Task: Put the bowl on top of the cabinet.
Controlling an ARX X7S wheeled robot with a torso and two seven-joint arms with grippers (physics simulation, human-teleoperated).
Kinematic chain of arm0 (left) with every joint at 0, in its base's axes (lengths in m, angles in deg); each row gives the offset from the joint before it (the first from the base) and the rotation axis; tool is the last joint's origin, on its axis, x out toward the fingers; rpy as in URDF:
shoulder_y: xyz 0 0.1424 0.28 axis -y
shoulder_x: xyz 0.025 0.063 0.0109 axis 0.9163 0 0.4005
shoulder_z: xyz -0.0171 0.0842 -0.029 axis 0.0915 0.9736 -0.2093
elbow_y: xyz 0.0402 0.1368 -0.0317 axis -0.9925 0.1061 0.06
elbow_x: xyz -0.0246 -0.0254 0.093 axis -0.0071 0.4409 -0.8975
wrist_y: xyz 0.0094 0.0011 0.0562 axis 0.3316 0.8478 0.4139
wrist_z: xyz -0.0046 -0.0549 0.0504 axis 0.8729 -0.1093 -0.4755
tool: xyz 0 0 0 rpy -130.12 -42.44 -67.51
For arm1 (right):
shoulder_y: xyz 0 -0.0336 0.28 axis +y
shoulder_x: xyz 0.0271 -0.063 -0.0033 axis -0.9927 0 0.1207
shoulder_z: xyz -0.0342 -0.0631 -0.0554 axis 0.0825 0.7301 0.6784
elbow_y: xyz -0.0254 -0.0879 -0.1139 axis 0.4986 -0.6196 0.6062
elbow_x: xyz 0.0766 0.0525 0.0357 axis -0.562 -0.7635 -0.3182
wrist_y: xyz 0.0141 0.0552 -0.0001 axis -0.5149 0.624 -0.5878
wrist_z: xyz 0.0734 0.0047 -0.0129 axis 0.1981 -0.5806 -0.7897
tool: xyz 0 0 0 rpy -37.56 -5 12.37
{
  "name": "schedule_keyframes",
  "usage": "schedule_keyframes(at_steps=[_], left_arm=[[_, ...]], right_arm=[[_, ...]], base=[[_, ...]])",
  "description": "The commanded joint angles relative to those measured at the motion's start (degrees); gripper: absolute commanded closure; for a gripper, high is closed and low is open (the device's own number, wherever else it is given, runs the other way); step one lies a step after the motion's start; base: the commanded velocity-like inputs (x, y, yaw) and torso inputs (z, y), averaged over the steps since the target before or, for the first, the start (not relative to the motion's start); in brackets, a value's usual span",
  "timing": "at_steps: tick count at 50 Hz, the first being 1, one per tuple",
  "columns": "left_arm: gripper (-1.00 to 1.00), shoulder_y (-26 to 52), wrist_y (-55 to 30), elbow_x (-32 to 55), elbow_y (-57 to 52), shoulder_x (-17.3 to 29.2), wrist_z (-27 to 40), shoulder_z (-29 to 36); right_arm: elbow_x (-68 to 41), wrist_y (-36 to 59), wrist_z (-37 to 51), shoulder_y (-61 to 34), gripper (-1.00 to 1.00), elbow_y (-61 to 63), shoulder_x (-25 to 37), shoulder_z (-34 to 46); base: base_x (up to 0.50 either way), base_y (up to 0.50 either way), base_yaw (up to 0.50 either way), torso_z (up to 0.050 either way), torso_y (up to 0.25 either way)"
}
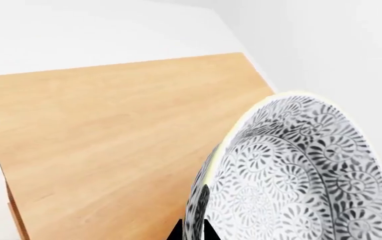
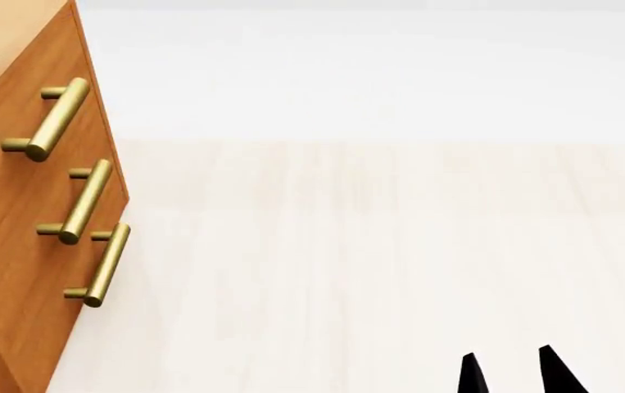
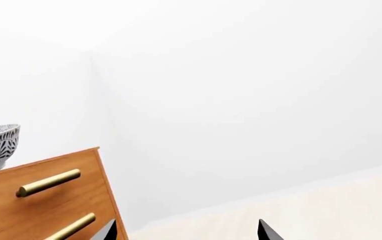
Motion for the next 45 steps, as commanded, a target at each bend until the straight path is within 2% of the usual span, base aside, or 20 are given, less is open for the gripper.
schedule_keyframes(at_steps=[1,25,26,45], left_arm=[[1.00,-0.3,0.8,0.3,0.6,0.5,-0.5,0.1],[1.00,-1.5,3.0,-0.6,1.3,2.0,-2.7,2.3],[-1.00,-1.4,3.1,-0.5,1.4,1.9,-2.7,2.2],[-1.00,-2.5,1.7,0.0,-0.8,1.9,-2.0,2.6]], right_arm=[[0.2,0.0,0.1,0.0,-1.00,0.0,0.0,0.0],[1.2,0.3,0.5,-0.8,-1.00,-0.8,-0.4,0.3],[1.2,0.3,0.5,-0.8,-1.00,-0.8,-0.5,0.3],[1.4,0.1,0.5,-0.4,-1.00,-0.4,-0.4,0.3]], base=[[0.00,0.00,0.00,0.000,0.000],[0.00,0.00,0.00,0.000,0.000],[0.00,0.00,0.00,0.000,0.000],[0.00,0.00,0.00,0.000,0.000]])
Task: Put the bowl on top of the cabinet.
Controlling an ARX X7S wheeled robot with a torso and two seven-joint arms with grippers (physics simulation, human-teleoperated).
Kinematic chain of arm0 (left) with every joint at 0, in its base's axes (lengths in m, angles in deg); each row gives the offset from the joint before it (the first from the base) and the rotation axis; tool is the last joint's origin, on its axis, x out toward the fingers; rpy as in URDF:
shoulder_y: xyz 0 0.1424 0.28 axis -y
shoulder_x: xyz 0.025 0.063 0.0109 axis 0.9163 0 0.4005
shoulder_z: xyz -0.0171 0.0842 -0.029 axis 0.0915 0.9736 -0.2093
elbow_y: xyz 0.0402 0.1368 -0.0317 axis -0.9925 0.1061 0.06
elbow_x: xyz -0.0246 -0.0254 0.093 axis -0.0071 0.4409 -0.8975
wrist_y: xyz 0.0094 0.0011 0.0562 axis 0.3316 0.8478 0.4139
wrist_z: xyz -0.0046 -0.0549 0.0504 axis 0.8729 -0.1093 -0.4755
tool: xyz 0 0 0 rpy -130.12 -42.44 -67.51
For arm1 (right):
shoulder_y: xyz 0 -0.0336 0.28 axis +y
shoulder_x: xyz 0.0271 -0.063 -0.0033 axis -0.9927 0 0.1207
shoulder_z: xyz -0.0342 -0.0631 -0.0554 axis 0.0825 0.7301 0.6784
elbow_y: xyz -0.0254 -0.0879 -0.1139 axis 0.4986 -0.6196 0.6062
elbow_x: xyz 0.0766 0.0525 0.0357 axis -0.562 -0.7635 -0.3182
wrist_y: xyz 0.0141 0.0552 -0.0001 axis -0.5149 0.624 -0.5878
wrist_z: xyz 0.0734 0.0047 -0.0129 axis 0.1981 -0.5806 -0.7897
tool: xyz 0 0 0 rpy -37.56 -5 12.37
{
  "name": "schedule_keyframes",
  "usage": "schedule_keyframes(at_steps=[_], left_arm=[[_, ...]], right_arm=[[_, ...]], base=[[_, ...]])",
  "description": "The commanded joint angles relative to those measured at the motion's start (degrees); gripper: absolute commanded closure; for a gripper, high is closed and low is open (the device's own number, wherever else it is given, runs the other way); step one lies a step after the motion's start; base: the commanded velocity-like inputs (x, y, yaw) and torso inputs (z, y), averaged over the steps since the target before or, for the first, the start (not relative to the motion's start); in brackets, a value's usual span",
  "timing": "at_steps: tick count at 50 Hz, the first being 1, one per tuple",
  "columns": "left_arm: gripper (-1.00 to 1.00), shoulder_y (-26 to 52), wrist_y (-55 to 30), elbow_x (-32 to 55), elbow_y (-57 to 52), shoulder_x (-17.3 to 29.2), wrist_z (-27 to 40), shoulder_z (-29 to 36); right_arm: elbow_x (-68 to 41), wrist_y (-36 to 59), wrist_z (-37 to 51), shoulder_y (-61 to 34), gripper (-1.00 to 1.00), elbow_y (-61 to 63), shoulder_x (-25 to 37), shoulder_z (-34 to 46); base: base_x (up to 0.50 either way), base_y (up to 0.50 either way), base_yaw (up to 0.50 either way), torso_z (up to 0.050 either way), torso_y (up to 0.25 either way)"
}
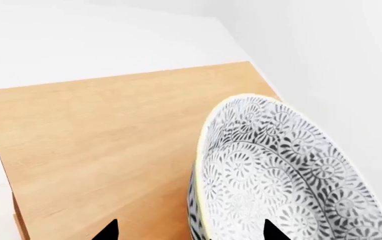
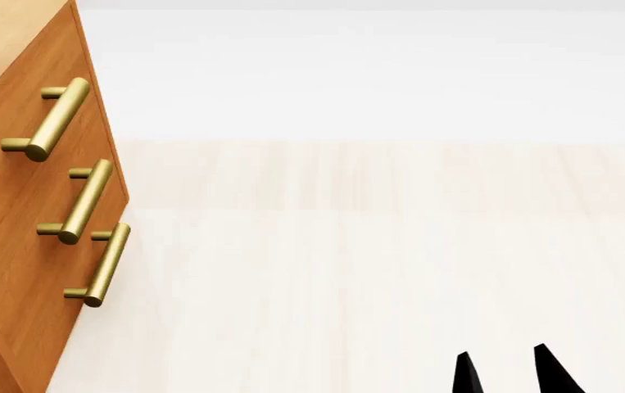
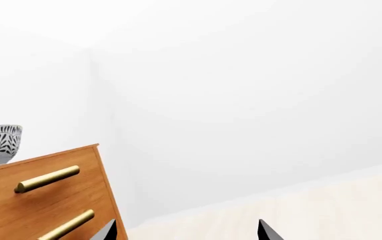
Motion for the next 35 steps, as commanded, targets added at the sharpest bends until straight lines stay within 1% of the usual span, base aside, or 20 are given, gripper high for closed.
schedule_keyframes(at_steps=[1,7,11,14,35], left_arm=[[-1.00,-0.9,-0.9,0.4,-1.7,-0.1,0.7,0.2],[-1.00,0.0,-0.1,-0.2,-0.2,0.3,0.3,1.0],[-1.00,0.9,0.6,-1.1,0.8,0.7,0.0,2.7],[-1.00,1.4,0.2,-2.3,0.1,1.0,0.8,5.0],[-1.00,4.5,-2.9,-3.1,-5.2,-0.9,3.9,10.9]], right_arm=[[0.3,-0.1,0.0,0.1,-1.00,0.2,0.0,0.0],[0.2,0.0,0.0,0.2,-1.00,0.3,0.1,0.0],[0.5,0.0,0.2,0.2,-1.00,0.3,0.0,0.0],[0.5,0.0,0.2,0.2,-1.00,0.4,0.0,0.0],[0.3,0.0,-0.1,0.2,-1.00,0.3,0.0,0.0]], base=[[0.00,0.00,0.00,0.000,0.000],[0.00,0.00,0.00,0.000,0.000],[0.00,0.00,0.00,0.000,0.000],[0.00,0.00,0.00,0.000,0.000],[0.00,0.00,0.00,0.000,0.000]])
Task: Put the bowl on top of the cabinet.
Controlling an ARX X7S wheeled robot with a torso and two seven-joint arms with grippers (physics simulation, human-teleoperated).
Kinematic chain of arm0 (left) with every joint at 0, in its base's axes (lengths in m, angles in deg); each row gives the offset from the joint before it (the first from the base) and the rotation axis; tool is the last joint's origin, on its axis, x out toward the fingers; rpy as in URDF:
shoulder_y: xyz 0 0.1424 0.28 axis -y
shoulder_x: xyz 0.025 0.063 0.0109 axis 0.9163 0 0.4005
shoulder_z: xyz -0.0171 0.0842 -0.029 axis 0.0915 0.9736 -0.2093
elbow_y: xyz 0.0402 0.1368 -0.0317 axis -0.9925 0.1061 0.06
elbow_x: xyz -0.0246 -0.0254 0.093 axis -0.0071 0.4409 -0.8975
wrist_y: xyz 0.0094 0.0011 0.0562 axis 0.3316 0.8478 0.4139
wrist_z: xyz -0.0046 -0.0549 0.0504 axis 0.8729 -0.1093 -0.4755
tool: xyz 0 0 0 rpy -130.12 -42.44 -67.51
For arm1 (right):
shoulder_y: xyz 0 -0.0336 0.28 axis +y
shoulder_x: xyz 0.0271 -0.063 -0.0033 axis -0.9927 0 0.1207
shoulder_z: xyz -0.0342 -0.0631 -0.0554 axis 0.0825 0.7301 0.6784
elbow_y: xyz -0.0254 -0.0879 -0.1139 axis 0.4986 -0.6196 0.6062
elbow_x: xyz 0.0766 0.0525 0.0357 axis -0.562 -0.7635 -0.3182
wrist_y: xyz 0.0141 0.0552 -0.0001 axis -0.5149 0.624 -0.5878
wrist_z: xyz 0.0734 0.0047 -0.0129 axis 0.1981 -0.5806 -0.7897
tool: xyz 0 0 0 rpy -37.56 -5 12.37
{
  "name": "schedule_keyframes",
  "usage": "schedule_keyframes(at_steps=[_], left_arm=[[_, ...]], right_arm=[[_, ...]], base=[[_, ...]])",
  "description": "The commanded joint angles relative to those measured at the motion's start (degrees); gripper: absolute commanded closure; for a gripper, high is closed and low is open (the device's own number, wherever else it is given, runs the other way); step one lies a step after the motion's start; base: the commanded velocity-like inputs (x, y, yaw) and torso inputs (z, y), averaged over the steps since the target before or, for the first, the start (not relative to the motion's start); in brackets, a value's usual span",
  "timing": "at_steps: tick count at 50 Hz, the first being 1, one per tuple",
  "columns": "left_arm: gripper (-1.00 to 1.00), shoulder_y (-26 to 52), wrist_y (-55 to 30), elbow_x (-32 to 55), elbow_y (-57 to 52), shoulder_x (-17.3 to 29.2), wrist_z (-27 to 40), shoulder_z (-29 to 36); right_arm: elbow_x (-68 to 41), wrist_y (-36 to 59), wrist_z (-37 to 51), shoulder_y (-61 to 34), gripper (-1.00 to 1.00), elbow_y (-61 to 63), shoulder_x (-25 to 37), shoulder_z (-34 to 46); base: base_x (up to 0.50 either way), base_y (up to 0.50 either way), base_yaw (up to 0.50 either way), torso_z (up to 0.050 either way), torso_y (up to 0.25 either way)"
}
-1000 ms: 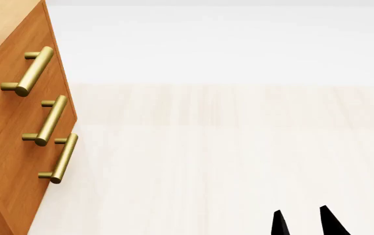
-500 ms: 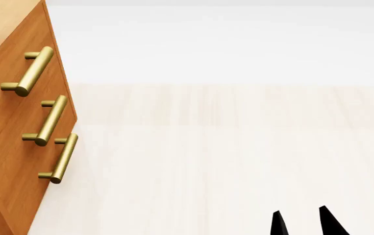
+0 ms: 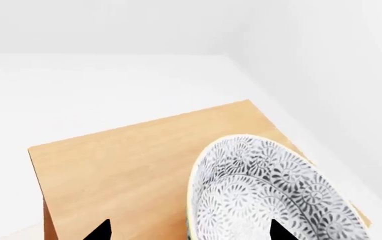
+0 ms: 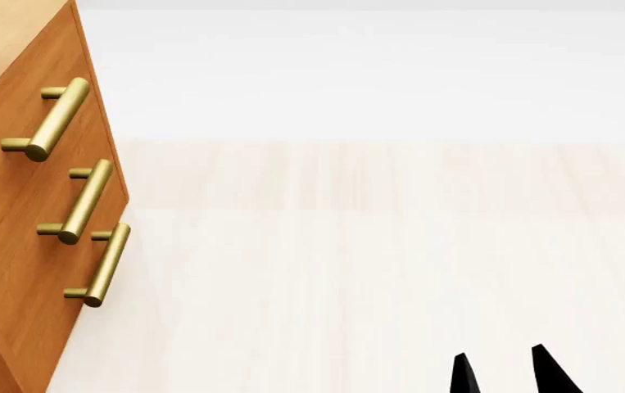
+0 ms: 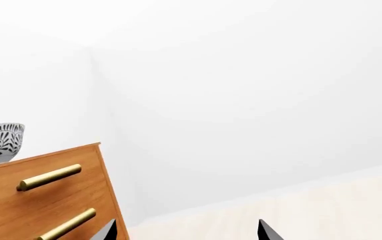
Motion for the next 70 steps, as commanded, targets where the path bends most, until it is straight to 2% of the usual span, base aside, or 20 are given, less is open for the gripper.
schedule_keyframes(at_steps=[1,19,27,46,62,70], left_arm=[[-1.00,1.6,-1.6,-0.4,-2.7,-1.0,1.3,3.6],[-1.00,3.0,-4.2,-1.0,-5.8,-1.6,1.9,10.1],[-1.00,4.4,-5.8,-1.2,-7.2,-2.4,1.5,15.5],[-1.00,4.6,-8.6,0.5,-11.5,-5.1,0.9,22.5],[-1.00,4.0,-13.8,5.9,-18.6,-8.5,2.6,23.7],[-1.00,3.0,-15.5,9.2,-22.0,-9.7,4.3,28.6]], right_arm=[[-0.1,0.0,-0.2,0.0,-1.00,-0.1,0.0,-0.1],[0.4,0.0,-0.1,-0.1,-1.00,-0.1,-0.1,0.0],[0.5,0.0,0.0,0.0,-1.00,0.2,-0.1,0.1],[0.8,-0.1,0.0,0.2,-1.00,0.5,-0.1,0.1],[1.4,0.1,0.2,0.0,-1.00,0.3,-0.3,0.3],[1.8,0.0,0.3,0.1,-1.00,0.4,-0.3,0.3]], base=[[0.00,0.00,0.00,0.000,0.000],[0.00,0.00,0.00,0.000,0.000],[0.00,0.00,0.00,0.000,0.000],[0.00,0.00,0.00,0.000,0.000],[0.00,0.00,0.00,0.000,0.000],[0.00,0.00,0.00,0.000,0.000]])
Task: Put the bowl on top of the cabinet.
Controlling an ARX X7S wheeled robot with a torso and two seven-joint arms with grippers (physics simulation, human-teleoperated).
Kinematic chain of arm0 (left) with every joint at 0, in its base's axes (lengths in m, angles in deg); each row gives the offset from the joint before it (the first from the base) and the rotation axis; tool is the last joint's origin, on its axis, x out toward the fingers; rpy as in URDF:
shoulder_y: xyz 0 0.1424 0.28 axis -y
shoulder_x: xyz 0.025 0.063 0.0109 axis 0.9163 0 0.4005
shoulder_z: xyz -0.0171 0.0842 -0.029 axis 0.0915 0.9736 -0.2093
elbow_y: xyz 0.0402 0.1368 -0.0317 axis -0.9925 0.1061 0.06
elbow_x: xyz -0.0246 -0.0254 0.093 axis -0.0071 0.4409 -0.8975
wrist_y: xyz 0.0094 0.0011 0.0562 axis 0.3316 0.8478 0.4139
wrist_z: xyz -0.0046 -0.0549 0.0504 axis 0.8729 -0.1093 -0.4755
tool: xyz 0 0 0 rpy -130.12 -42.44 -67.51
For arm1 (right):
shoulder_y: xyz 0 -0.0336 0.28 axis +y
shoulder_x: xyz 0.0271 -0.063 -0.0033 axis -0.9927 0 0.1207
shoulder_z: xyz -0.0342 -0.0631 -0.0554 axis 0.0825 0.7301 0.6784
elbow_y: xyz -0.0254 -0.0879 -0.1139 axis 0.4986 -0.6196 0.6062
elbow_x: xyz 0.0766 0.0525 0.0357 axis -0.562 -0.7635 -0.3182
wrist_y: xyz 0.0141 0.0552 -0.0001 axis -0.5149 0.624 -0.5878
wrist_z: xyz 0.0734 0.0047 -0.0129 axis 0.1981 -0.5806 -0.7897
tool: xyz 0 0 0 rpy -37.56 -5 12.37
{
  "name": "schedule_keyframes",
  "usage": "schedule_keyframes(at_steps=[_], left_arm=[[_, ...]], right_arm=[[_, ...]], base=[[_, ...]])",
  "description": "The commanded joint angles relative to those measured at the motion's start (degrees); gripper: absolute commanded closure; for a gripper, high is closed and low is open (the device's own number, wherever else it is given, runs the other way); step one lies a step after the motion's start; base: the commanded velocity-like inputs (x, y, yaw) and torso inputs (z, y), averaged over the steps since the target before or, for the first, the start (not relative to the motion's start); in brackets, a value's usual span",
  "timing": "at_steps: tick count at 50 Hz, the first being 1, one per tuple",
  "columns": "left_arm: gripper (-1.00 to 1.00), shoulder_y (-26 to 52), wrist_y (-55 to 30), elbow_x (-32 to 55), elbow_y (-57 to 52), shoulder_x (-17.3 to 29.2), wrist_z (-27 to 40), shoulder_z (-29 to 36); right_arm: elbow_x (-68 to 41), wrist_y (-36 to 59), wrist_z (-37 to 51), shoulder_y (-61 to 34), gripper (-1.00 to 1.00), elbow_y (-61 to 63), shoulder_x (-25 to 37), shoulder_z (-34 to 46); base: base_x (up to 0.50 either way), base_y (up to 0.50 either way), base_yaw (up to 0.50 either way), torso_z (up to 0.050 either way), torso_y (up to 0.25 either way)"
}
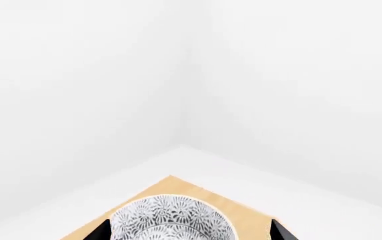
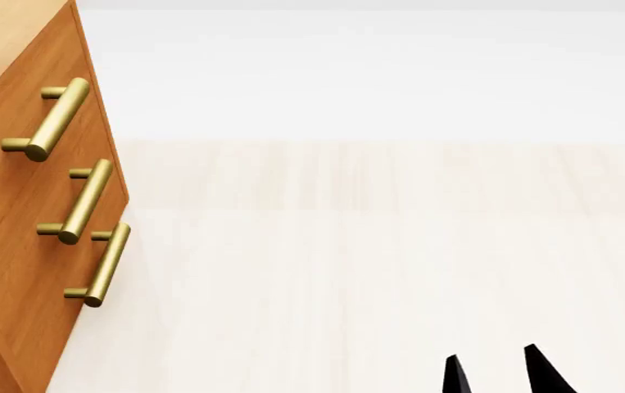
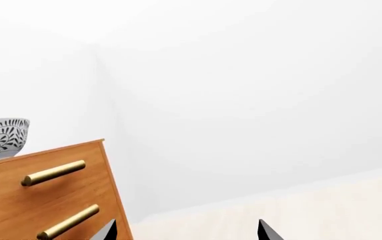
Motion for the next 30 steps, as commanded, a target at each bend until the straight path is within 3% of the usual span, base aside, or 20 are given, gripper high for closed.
schedule_keyframes(at_steps=[1,30], left_arm=[[-1.00,-0.8,-2.5,4.1,-4.7,-1.6,2.0,5.3],[-1.00,-6.0,-1.5,15.7,-10.5,-2.0,10.0,18.0]], right_arm=[[0.4,0.0,0.1,0.0,-1.00,0.1,0.0,0.1],[3.9,-0.9,1.3,1.0,-1.00,1.7,-0.2,0.8]], base=[[0.00,0.00,0.00,0.000,0.000],[0.00,0.00,0.00,0.000,0.000]])
